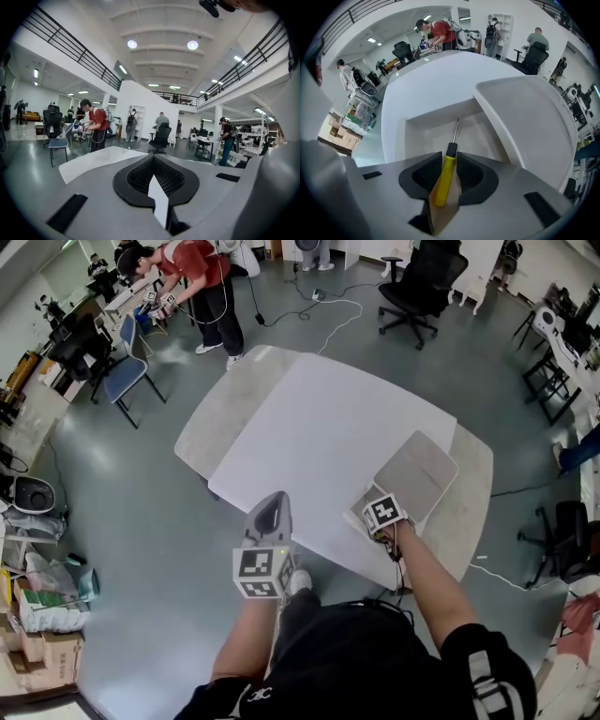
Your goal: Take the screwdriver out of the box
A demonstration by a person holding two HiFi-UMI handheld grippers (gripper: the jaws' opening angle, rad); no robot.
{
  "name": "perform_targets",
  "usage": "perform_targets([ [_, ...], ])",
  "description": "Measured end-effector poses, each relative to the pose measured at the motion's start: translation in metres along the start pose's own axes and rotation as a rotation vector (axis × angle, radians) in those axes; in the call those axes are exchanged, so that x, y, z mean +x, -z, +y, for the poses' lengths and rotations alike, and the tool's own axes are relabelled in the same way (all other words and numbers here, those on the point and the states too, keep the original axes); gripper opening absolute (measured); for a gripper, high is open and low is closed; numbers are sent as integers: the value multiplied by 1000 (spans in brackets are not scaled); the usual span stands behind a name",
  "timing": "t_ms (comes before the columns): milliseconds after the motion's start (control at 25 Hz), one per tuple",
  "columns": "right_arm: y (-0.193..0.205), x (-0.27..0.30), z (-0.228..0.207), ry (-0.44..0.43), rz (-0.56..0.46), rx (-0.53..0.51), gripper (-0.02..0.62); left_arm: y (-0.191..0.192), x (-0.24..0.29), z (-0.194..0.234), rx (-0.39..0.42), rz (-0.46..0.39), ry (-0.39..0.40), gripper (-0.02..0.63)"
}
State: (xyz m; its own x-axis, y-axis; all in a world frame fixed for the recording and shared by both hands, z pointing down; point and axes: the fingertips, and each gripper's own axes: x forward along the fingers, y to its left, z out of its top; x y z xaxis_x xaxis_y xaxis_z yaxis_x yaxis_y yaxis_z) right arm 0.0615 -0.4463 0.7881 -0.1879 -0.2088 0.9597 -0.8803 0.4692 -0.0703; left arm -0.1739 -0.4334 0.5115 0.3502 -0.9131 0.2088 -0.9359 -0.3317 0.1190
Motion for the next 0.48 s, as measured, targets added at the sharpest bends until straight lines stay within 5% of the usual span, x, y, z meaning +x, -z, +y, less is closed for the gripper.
perform_targets([
  [480,4,-20,3,45,-35,-19,78,-11,5,-9,14,-14,19,11],
])
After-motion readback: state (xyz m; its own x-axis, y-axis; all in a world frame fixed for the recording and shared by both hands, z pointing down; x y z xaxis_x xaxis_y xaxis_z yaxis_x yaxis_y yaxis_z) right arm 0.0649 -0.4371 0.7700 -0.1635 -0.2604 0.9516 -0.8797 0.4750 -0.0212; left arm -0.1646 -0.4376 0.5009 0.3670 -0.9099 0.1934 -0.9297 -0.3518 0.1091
